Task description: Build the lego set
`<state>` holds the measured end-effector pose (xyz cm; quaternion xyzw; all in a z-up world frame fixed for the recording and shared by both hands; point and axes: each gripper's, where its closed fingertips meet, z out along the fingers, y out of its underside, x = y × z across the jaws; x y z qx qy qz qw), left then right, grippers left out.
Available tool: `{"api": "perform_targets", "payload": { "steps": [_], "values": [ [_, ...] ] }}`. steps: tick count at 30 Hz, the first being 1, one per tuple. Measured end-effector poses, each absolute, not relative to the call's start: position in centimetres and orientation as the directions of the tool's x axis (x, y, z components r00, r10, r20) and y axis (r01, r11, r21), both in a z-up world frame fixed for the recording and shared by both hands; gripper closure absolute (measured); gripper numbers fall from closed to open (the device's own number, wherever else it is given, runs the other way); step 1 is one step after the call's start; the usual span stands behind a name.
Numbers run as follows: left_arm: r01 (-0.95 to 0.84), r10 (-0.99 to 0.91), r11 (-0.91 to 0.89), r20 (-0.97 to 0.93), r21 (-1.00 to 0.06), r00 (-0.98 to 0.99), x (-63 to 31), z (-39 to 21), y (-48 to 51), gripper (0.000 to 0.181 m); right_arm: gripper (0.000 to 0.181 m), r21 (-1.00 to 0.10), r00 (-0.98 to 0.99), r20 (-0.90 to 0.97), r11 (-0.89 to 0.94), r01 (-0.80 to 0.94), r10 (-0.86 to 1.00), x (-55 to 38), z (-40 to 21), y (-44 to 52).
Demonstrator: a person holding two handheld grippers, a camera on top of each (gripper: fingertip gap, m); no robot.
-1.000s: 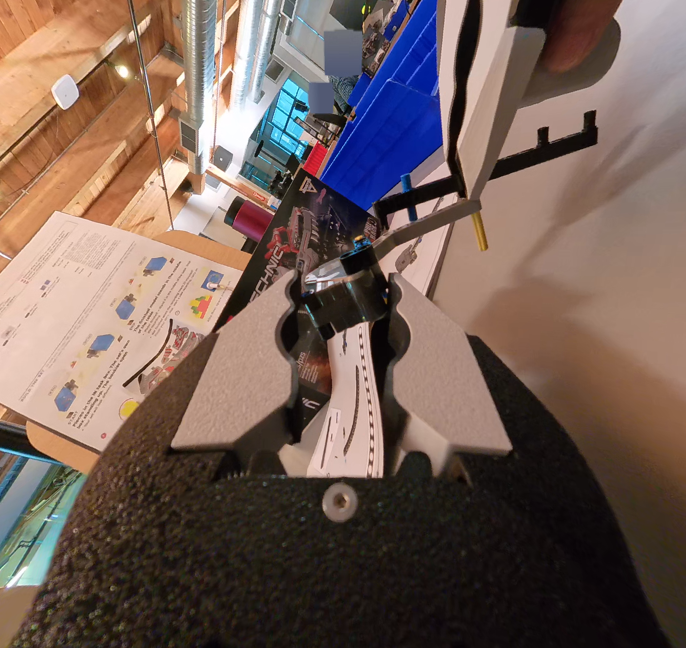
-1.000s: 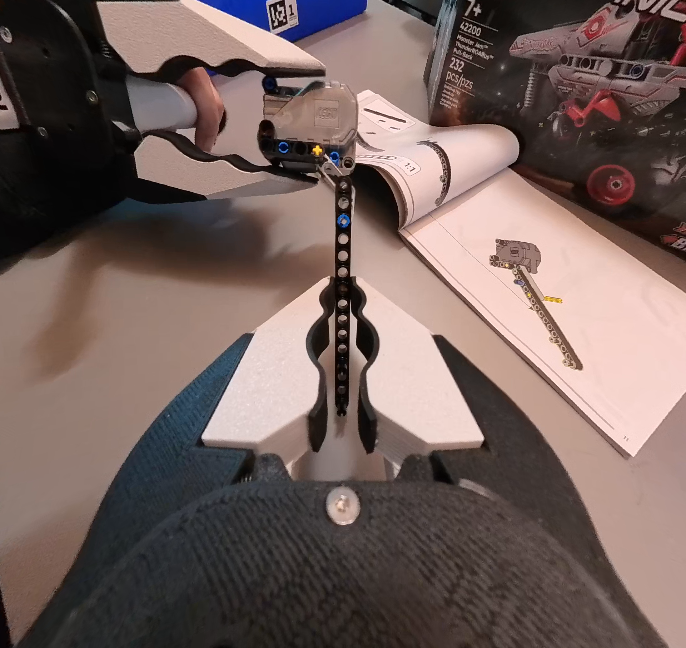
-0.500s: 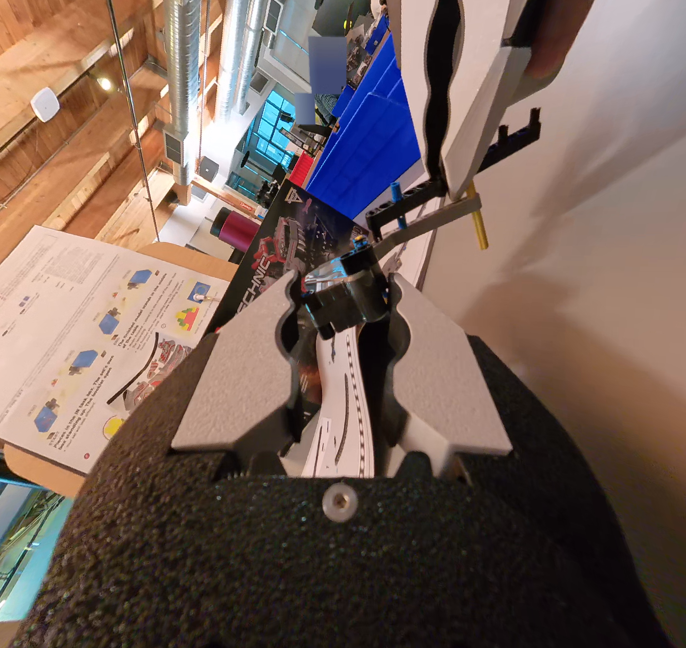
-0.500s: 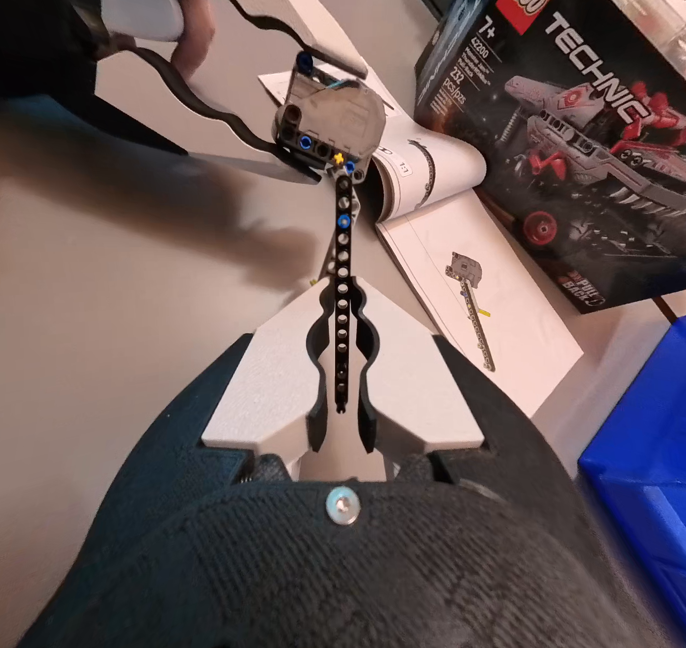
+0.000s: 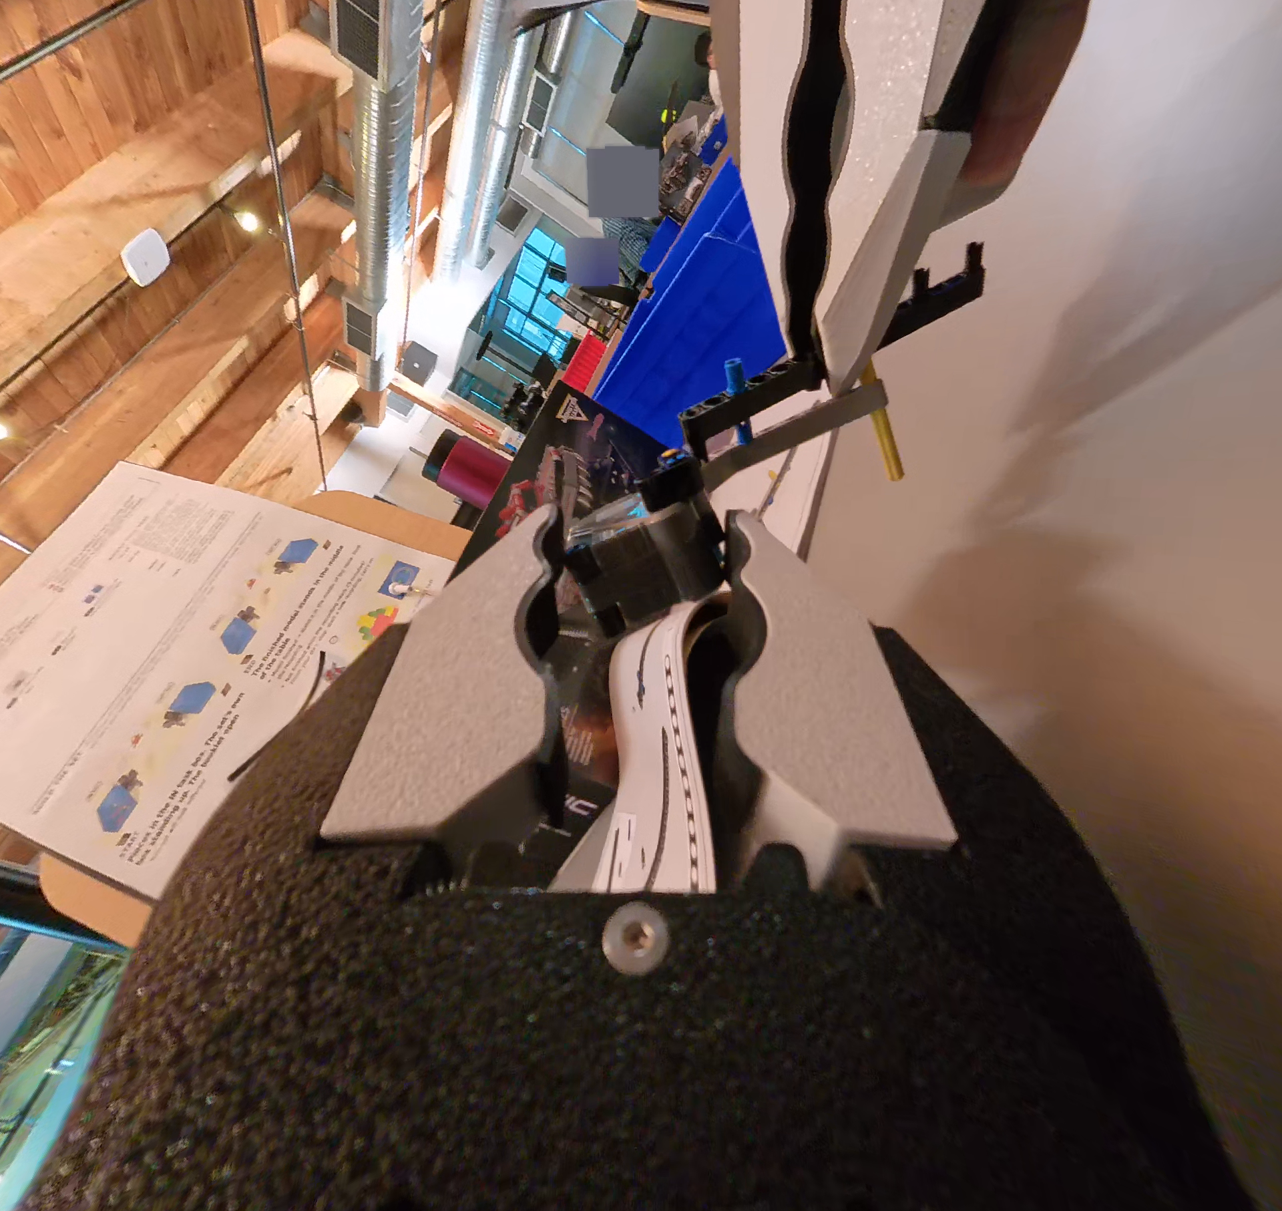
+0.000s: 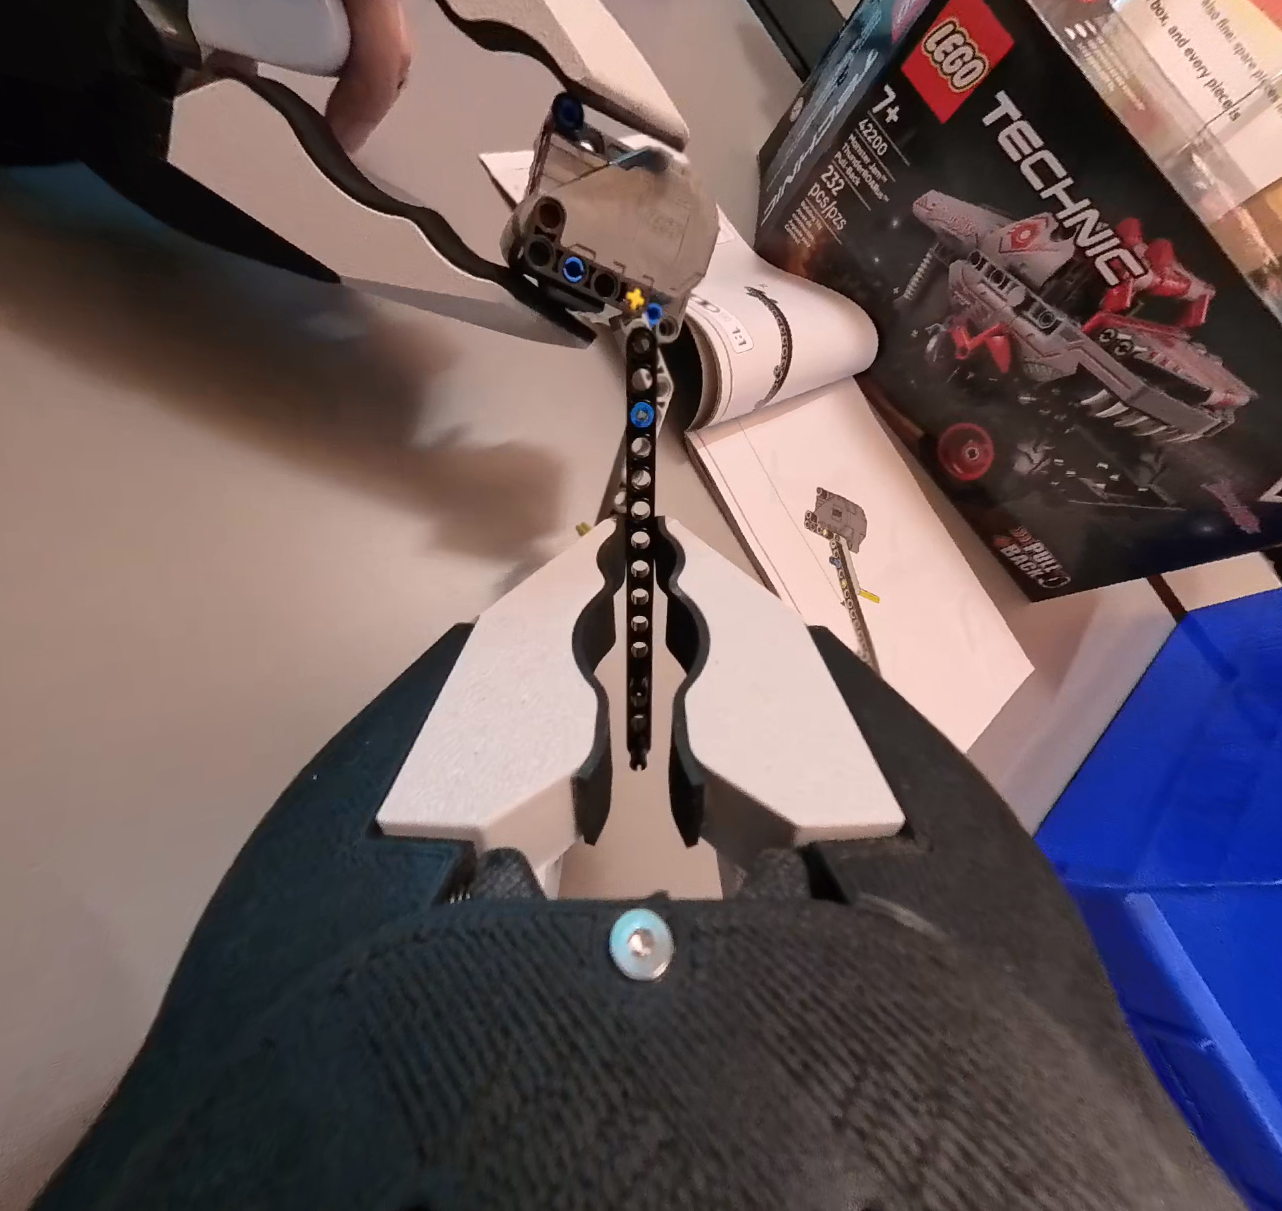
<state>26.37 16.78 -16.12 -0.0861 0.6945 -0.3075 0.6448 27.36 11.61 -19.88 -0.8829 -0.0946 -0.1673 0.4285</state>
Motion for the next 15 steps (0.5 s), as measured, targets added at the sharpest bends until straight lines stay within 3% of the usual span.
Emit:
{"api": "perform_targets", "payload": {
  "steps": [7, 15],
  "values": [
    [0.268, -0.504, 0.811, -0.854, -0.52, -0.131, 26.4, -16.0, 17.0, 0.139, 0.177, -0.848, 0.995, 0.092, -0.526, 0.063, -0.03, 26.8, -19.1, 11.8],
    [0.212, -0.505, 0.829, -0.855, -0.518, -0.115, 26.9, -16.5, 18.0, 0.138, 0.177, -0.85, 0.996, -0.08, -0.52, -0.083, -0.028, 26.2, -19.8, 11.9]
  ]
}}
